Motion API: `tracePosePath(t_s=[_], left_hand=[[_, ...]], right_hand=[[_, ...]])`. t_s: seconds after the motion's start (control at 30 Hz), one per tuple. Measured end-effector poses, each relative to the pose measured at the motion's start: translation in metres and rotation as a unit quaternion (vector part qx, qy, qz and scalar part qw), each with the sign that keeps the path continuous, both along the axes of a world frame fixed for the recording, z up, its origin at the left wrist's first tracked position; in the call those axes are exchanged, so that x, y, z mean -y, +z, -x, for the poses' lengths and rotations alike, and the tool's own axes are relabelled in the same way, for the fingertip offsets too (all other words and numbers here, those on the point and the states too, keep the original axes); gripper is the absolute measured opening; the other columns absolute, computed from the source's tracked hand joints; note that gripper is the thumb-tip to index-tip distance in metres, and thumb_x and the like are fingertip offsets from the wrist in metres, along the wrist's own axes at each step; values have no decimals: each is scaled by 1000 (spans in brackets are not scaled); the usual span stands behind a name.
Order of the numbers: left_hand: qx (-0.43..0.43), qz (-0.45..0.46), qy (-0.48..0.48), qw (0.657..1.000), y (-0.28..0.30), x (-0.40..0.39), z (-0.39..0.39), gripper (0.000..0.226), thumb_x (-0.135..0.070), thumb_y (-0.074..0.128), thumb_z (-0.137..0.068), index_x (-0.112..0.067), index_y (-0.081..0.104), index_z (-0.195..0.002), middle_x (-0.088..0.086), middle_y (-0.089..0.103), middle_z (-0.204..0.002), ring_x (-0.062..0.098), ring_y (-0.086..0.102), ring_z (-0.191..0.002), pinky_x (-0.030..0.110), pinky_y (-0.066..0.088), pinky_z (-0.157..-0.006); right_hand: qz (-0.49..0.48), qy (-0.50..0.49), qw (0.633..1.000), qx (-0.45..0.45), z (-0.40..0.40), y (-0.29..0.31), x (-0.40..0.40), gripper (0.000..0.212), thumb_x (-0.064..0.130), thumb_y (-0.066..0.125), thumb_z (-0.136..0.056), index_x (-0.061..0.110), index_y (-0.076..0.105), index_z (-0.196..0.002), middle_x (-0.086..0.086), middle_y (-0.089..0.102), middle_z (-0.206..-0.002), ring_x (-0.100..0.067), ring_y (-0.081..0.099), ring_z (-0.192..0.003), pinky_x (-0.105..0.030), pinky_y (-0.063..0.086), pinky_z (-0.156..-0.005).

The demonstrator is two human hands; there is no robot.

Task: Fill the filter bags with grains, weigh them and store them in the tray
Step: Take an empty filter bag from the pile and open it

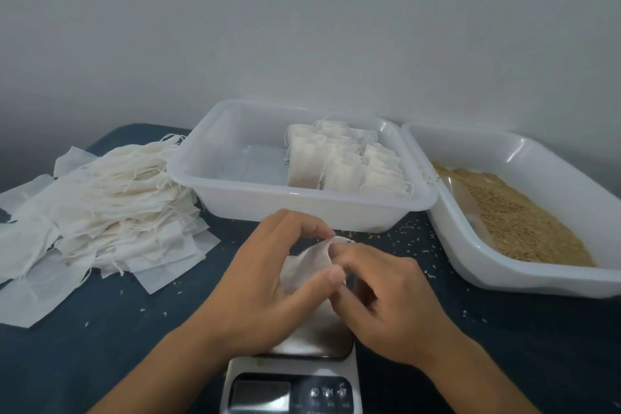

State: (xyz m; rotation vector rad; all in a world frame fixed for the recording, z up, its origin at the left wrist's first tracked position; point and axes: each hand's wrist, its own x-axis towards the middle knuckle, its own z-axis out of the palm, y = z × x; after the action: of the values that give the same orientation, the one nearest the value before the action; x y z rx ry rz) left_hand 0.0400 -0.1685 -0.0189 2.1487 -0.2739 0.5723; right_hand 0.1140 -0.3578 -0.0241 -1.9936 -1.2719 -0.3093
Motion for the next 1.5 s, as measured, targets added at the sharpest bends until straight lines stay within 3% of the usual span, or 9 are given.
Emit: tracePosePath(t_s=[0.2, 0.3, 0.4, 0.6, 0.8, 1.0, 1.23, 1.33, 1.5], left_hand=[[-155, 111, -155, 969, 5, -6, 3, 51, -37, 69, -96, -31, 48, -142, -11, 65, -132, 13, 60, -127, 20, 49, -99], [-170, 128, -174, 961, 8, -9, 2, 48, -31, 68, -96, -26, 53, -140, -5, 65, -134, 17, 59, -130, 28, 47, -106], [-197, 150, -169, 954, 11, -11, 3, 50, -39, 72, -90, -27, 57, -136, -2, 67, -130, 20, 62, -125, 41, 49, -106], [-231, 119, -163, 952, 16, -13, 3, 44, -23, 73, -92, -26, 59, -133, -6, 69, -124, 14, 66, -115, 37, 54, -100], [-225, 72, -145, 961, 17, -15, 2, 40, -11, 77, -92, -25, 63, -126, -8, 70, -122, 11, 65, -117, 33, 51, -101], [-236, 85, -139, 958, 13, -12, 1, 25, -22, 74, -86, -22, 70, -110, -3, 71, -97, 5, 65, -88, 23, 50, -79], [-175, 128, -94, 972, 7, -12, -3, 27, -29, 74, -82, -15, 67, -105, 3, 70, -94, 11, 63, -80, 19, 47, -75], [-158, 136, -81, 975, 5, -13, -6, 28, -30, 74, -83, -18, 66, -108, 1, 71, -100, 20, 66, -92, 29, 51, -81], [-127, 142, -77, 979, 3, -13, -6, 22, -29, 73, -87, -32, 62, -106, -9, 68, -98, 6, 63, -85, 15, 47, -73]], right_hand=[[-40, 38, 994, -94, 6, 5, 5, 19, 45, 47, -106, 33, 56, -117, 1, 56, -61, -19, 53, -44, -40, 41, -44], [-42, 40, 994, -89, 7, 8, 6, 24, 37, 50, -106, 29, 59, -127, 9, 54, -63, -11, 50, -47, -22, 39, -48], [-35, 55, 993, -102, 7, 12, 8, 19, 29, 51, -105, 19, 66, -112, 8, 52, -61, -11, 50, -47, -19, 38, -50], [7, 83, 989, -120, 7, 12, 11, 16, 44, 52, -103, 31, 56, -94, -1, 57, -58, -17, 54, -45, -33, 43, -45], [7, 85, 993, -82, 5, 7, 13, 36, 56, 47, -104, 45, 52, -137, 5, 69, -69, -7, 61, -51, -10, 43, -56], [-38, 85, 995, -26, 6, 13, 9, 25, 33, 56, -100, 17, 72, -112, 26, 63, -86, -2, 60, -61, -16, 46, -57], [-200, -185, 962, -5, -27, 38, 39, 19, 39, 57, -101, 27, 69, -108, 16, 73, -98, -8, 72, -77, -27, 57, -66], [-73, -383, 921, -15, -73, 59, 78, 12, 43, 62, -95, 37, 61, -105, 18, 69, -96, 5, 64, -81, -25, 49, -75], [309, -463, 812, -175, -121, 71, 126, 43, 54, 64, -95, 27, 62, -128, 0, 67, -132, -25, 60, -117, -36, 43, -93]])
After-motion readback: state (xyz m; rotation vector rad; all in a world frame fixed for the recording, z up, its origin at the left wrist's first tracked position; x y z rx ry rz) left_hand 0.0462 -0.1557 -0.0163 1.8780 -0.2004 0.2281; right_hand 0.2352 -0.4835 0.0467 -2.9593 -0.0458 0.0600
